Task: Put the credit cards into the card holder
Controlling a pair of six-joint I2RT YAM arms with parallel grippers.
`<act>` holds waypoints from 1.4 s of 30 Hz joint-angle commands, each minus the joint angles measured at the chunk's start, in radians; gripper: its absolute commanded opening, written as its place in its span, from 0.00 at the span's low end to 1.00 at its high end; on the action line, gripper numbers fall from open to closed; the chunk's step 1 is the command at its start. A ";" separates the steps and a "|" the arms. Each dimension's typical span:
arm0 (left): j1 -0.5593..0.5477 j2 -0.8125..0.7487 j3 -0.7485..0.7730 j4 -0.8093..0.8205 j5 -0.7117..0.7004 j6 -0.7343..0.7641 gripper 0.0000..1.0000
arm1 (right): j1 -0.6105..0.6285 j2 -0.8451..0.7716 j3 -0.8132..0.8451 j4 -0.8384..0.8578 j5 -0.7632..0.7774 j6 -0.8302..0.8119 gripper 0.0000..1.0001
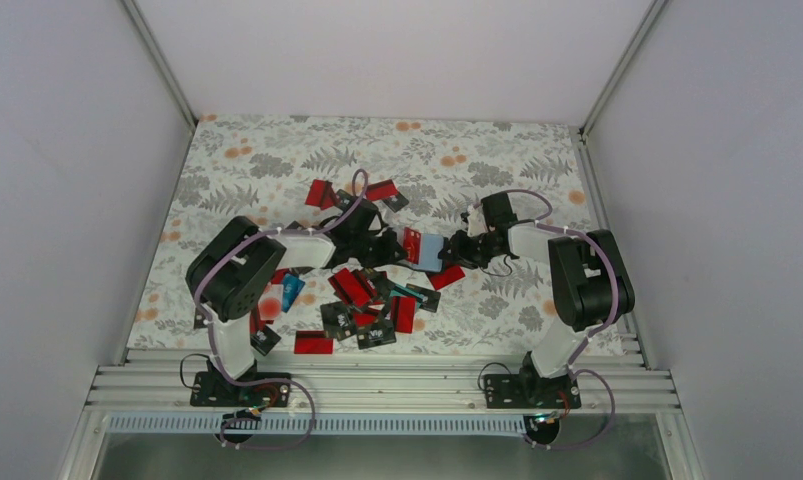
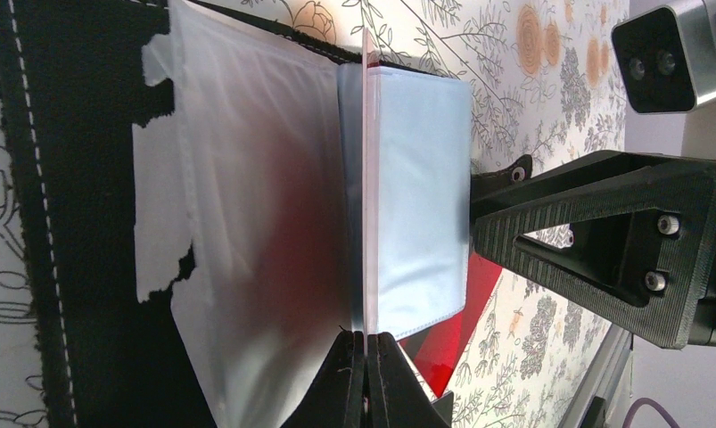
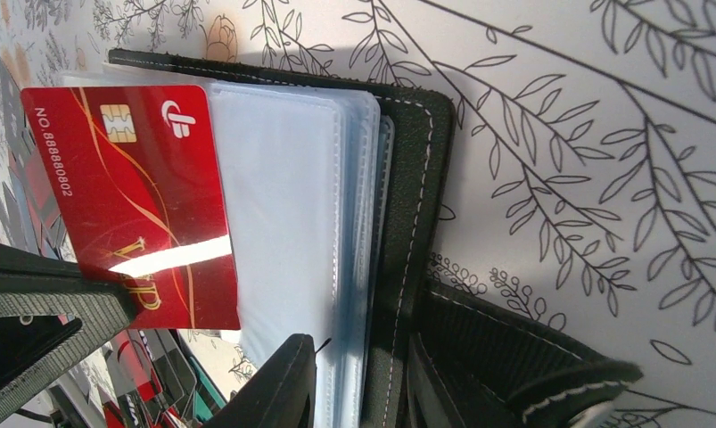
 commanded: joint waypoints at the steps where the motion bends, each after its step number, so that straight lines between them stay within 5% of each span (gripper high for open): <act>1: -0.009 0.034 0.031 -0.061 0.020 -0.013 0.02 | -0.002 0.024 -0.017 0.014 0.012 -0.017 0.29; 27: -0.006 0.035 0.026 -0.105 0.008 -0.107 0.02 | -0.004 0.028 -0.014 0.011 0.008 -0.025 0.29; 42: -0.006 0.104 0.109 -0.184 0.088 0.006 0.02 | -0.004 0.038 -0.004 0.005 -0.001 -0.034 0.29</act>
